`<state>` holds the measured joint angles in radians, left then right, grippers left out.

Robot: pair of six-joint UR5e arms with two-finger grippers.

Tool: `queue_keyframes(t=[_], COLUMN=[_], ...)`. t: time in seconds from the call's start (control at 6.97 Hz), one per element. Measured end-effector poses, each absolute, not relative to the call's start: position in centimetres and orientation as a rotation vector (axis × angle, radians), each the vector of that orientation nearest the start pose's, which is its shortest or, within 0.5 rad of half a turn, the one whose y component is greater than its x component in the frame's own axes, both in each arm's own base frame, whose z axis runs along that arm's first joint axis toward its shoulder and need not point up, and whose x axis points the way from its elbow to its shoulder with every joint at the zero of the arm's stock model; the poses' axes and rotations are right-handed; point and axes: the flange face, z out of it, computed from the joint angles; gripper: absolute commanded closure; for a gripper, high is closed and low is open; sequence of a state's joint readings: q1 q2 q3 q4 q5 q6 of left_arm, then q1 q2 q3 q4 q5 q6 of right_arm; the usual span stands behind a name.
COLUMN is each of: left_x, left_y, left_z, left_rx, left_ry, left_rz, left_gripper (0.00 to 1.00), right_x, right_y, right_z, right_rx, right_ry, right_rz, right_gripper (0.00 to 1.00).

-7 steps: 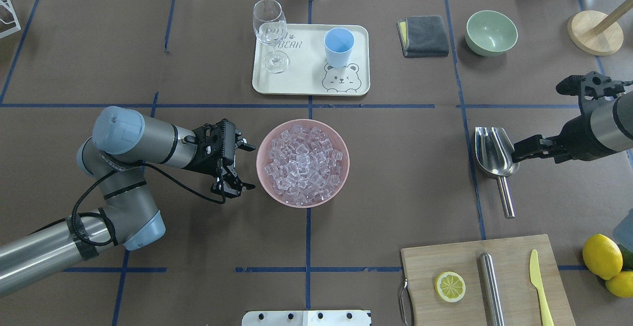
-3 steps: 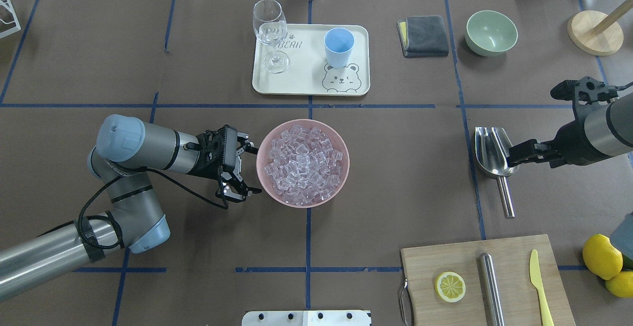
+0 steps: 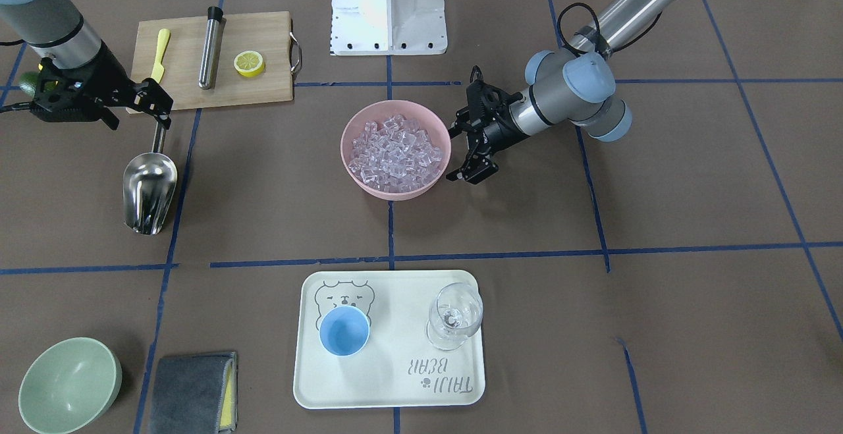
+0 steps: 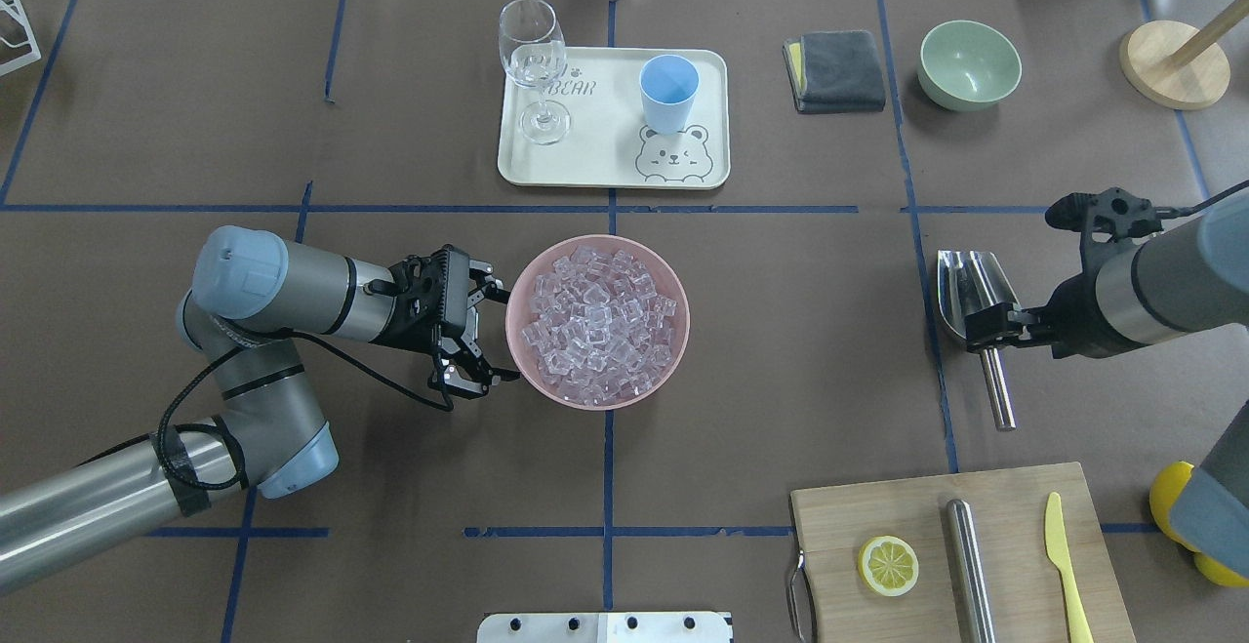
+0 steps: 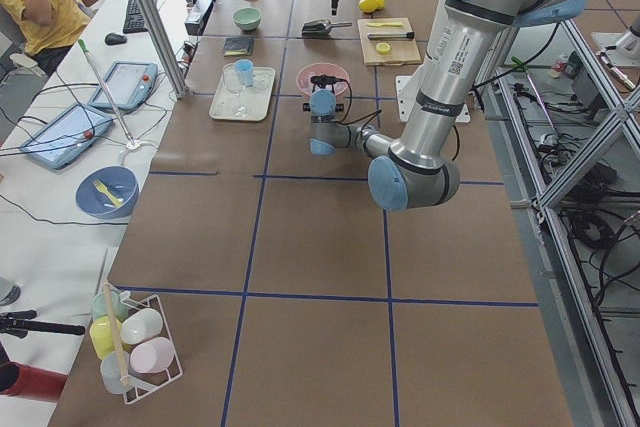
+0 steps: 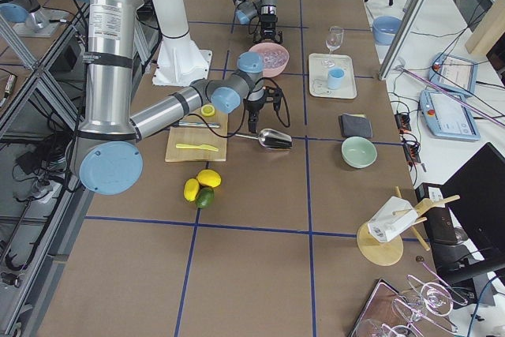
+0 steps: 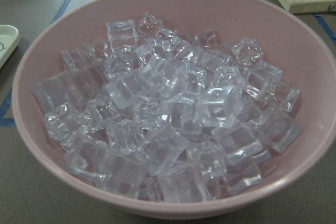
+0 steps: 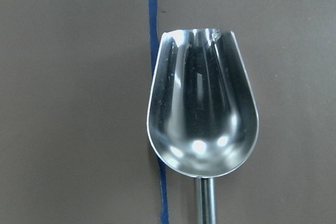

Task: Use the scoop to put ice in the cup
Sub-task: 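Grasp the metal scoop handle with the right gripper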

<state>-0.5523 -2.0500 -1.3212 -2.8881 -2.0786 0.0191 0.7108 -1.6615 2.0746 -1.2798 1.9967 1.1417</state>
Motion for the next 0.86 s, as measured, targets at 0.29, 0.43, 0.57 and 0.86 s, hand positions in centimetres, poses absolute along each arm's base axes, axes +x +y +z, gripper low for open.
queue_keyframes(t=[0.29, 0.43, 0.57, 0.86], left_x=[52.4, 52.4, 52.4, 52.5], left_y=[-42.3, -42.4, -42.6, -42.7], left_z=[35.2, 35.1, 35.0, 35.0], left_rx=[1.218, 1.225, 1.234, 1.239], left_ry=[1.159, 1.149, 1.136, 1.128], left_rz=[1.184, 1.173, 1.158, 1.150], left_gripper=[0.00, 0.00, 0.00, 0.00], right_x=[-30.8, -31.4, -31.6, -32.1], right_y=[-35.3, -35.0, -34.8, -34.6], right_z=[43.9, 44.7, 45.5, 46.5], right_rx=[0.016, 0.006, -0.004, -0.016], right_ry=[-0.776, -0.760, -0.746, -0.730], right_rz=[0.151, 0.150, 0.143, 0.129], right_gripper=[0.00, 0.02, 0.12, 0.24])
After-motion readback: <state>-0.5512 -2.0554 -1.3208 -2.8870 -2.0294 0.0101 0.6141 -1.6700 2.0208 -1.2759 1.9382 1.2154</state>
